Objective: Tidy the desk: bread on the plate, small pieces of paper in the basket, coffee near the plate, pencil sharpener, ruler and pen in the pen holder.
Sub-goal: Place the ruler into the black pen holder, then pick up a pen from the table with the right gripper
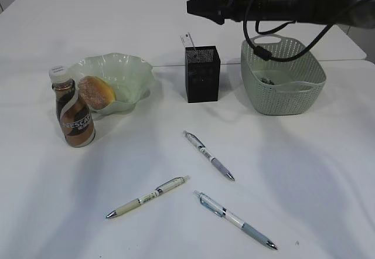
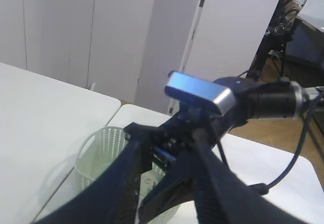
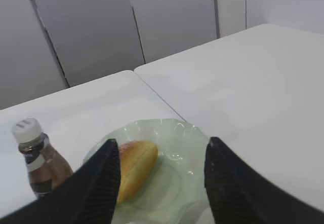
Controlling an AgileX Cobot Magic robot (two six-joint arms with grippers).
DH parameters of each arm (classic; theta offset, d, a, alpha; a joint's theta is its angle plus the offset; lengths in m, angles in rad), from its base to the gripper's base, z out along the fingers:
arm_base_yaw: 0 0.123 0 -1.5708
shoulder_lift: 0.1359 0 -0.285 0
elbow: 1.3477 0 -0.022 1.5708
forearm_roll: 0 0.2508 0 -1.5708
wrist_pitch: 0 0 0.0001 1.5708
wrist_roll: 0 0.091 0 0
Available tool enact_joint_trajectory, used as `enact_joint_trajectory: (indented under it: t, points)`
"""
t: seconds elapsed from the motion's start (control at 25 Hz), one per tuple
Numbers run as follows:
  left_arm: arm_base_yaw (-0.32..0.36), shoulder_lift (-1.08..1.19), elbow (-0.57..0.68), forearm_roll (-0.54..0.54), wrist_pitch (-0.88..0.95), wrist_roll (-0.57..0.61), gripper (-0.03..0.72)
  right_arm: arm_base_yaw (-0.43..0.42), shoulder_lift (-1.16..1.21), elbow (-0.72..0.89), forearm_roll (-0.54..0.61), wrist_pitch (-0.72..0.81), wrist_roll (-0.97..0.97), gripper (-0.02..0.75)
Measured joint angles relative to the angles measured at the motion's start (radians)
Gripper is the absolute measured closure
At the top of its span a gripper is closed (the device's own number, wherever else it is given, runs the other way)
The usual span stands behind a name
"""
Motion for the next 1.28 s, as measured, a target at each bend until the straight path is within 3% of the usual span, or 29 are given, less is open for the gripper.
enact_joint_trajectory:
  t: [0.52, 0.88, 1.04, 1.28]
  points:
    - [0.0, 0.0, 0.0, -0.001, 0.0, 0.0, 0.449, 0.0, -0.259, -0.006, -0.397, 0.14, 0.401, 0.309]
    - [0.0, 0.0, 0.0, -0.112, 0.0, 0.0, 0.449, 0.0, -0.292, -0.006, -0.644, 0.192, 0.708, 0.311]
    - [0.0, 0.0, 0.0, 0.022, 0.0, -0.029, 0.449, 0.0, -0.327, -0.006, -0.816, 0.194, 0.791, 0.311]
    - [0.0, 0.0, 0.0, 0.304, 0.006, -0.218, 0.449, 0.0, -0.369, -0.006, -0.949, 0.2, 0.904, 0.311]
